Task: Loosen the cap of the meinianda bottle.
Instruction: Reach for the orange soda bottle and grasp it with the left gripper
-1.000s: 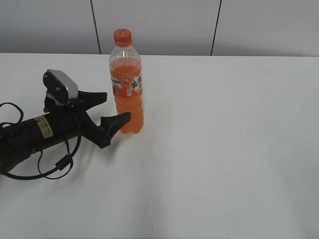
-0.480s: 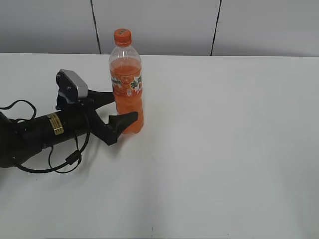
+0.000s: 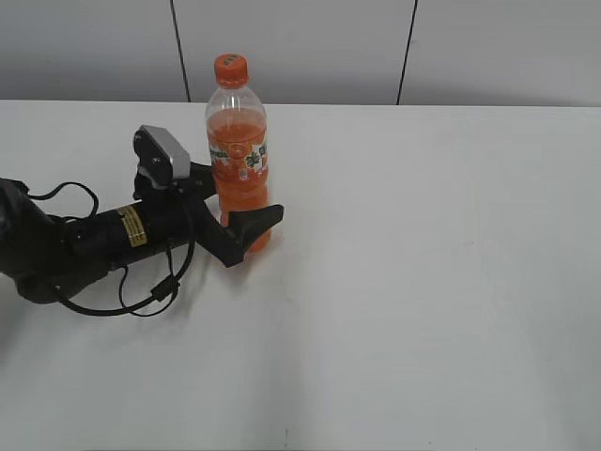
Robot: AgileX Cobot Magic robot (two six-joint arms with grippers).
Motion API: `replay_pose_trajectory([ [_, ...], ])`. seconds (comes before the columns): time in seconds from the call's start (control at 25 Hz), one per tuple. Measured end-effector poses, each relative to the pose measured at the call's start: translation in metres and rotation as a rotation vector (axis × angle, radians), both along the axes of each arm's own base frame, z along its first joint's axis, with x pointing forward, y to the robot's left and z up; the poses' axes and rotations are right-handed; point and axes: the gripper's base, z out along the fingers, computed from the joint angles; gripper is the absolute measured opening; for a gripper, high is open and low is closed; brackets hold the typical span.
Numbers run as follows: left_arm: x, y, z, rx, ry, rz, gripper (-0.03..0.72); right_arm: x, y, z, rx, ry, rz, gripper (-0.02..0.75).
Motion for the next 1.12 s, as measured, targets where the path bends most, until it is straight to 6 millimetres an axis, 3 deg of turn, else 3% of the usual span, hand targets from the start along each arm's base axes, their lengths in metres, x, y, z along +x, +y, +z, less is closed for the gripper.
replay_pose_trajectory([
  [0.4, 0.0077, -0.0009, -0.0038, -0.012, -0.001, 0.031, 0.581, 0.0000, 0.0000, 0.0000, 0.000, 0.000, 0.000, 0.564],
  [0.52, 0.0077, -0.0009, -0.0038, -0.012, -0.001, 0.031, 0.534, 0.0000, 0.0000, 0.0000, 0.000, 0.000, 0.000, 0.564],
  [0.68, 0.0070, -0.0015, -0.0039, -0.010, -0.002, 0.022, 0.393, 0.0000, 0.0000, 0.0000, 0.000, 0.000, 0.000, 0.564],
  [1.12, 0.0052, -0.0014, -0.0020, 0.004, -0.011, -0.015, 0.396, 0.0000, 0.0000, 0.0000, 0.000, 0.000, 0.000, 0.564],
])
